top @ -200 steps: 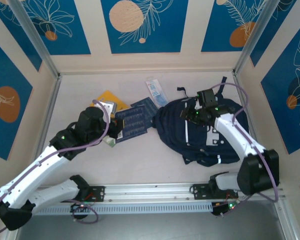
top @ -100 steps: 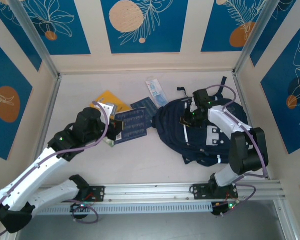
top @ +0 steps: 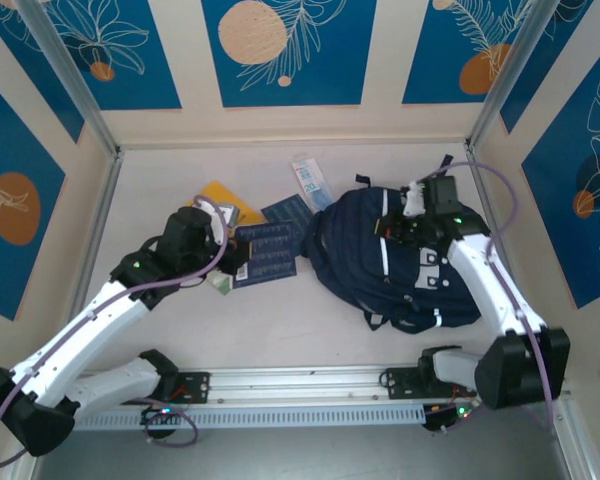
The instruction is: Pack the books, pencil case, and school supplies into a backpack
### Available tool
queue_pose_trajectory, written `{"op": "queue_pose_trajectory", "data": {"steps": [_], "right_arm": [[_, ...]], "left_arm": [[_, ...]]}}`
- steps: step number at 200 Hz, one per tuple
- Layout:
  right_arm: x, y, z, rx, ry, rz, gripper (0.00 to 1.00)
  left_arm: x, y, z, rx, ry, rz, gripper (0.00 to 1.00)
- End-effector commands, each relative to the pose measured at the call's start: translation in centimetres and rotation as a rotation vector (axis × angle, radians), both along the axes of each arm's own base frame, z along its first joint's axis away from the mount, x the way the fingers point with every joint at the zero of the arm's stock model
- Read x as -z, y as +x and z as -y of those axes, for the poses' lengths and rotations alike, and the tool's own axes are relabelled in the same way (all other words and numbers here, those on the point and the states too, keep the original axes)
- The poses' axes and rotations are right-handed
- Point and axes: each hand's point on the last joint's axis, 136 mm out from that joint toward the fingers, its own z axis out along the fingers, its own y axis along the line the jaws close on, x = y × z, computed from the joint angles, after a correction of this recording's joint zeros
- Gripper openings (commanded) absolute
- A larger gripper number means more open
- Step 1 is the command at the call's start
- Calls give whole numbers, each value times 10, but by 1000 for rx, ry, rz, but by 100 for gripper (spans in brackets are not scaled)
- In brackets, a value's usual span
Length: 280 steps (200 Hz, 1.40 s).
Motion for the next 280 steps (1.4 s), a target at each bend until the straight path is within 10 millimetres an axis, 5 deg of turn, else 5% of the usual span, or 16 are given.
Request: {"op": "queue_pose_trajectory", "data": {"steps": [1, 96, 137, 179, 280], "right_arm": [[-47, -16, -24, -131, 272, 109, 0], [-90, -42, -23, -196, 543, 206, 0], [-106, -47, -30, -243, 617, 216, 0], [-117, -46, -34, -268, 625, 222, 0], [-129, -37, -34, -269, 660, 233, 0]], "left_arm": [[-21, 7, 16, 27, -104, 0, 0], [-13, 44, 67, 44, -259, -136, 0], [-8, 61, 108, 91, -483, -200, 0], [-18, 50, 158, 243, -609, -243, 0], [42, 55, 249, 292, -718, -428, 0]]}}
